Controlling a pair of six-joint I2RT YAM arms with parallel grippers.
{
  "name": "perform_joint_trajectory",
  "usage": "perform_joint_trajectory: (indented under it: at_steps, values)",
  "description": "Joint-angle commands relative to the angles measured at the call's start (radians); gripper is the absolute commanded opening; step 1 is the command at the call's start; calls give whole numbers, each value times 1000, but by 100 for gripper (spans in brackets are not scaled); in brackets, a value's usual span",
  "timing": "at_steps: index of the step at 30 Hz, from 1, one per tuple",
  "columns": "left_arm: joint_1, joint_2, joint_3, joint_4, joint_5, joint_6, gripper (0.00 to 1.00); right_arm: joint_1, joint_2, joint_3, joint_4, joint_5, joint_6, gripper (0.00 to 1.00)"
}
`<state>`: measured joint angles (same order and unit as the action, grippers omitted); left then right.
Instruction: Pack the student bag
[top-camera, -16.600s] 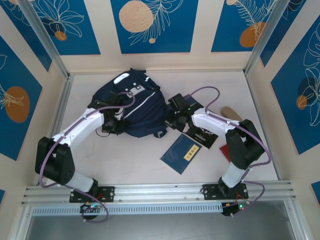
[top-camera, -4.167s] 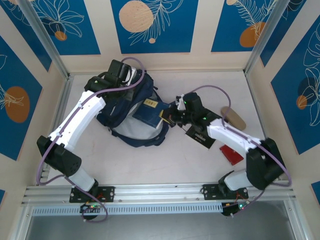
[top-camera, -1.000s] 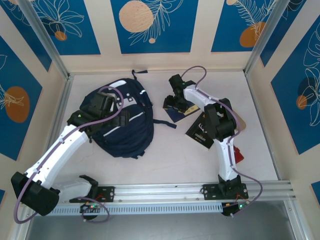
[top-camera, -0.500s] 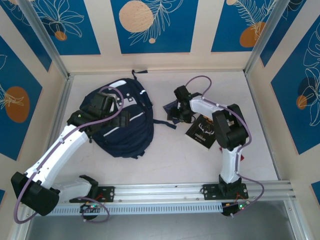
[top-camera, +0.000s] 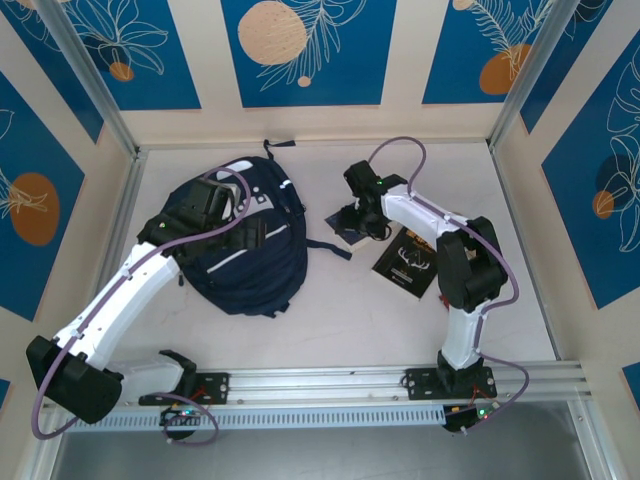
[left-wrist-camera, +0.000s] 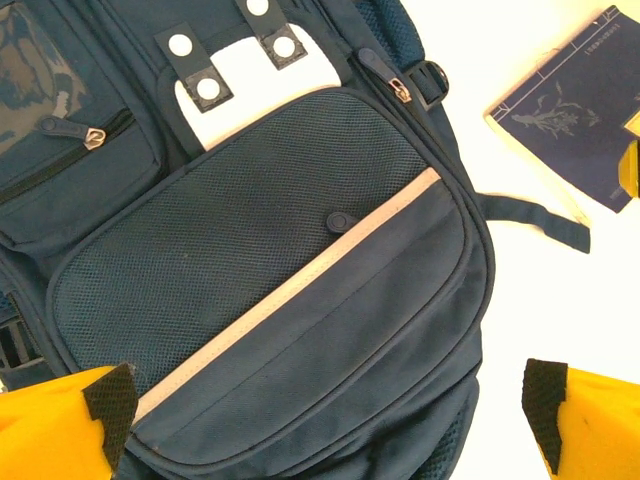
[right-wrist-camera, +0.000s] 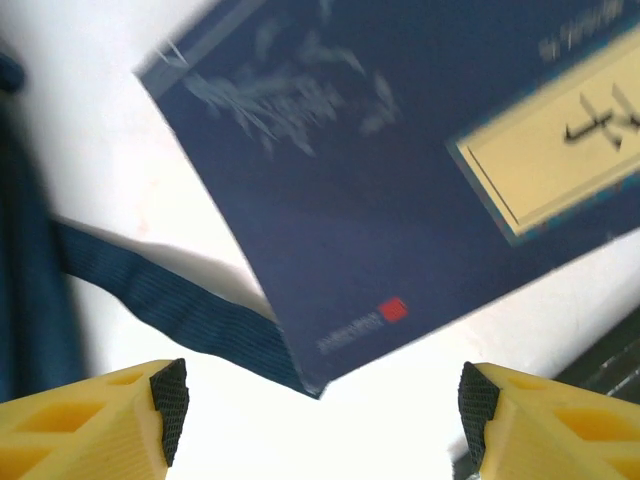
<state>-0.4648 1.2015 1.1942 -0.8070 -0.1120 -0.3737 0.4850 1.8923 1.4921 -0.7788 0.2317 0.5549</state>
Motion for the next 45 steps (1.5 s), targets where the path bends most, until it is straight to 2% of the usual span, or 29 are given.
perform_joint_trajectory:
  at_steps: [1, 5, 10, 17, 21, 24, 28, 32, 36, 45]
  values:
    - [12, 8, 22, -3, 45, -24, 100, 15, 70, 86, -36, 63, 34, 74]
    - [12, 12, 27, -6, 45, -31, 100, 42, 144, 204, -62, 148, 31, 73]
    - [12, 15, 13, -1, 44, -32, 100, 58, 265, 303, -46, 141, -13, 76]
    - [12, 28, -8, 10, 51, -43, 100, 51, 446, 495, -63, 141, -3, 98]
    - [12, 32, -6, 2, 41, -38, 100, 49, 529, 594, -138, 178, 27, 99]
    - [12, 30, -9, -1, 35, -34, 100, 50, 560, 623, -201, 231, 53, 95]
    - [13, 32, -10, -1, 31, -32, 100, 47, 533, 560, -221, 235, 69, 88]
    - [13, 37, -9, 5, 36, -37, 100, 42, 456, 418, -180, 174, 62, 79]
    - [12, 43, -7, 9, 47, -45, 100, 32, 355, 229, -115, 78, 48, 76]
    - [12, 47, -10, 12, 79, -61, 100, 44, 131, -182, -2, -29, 54, 74]
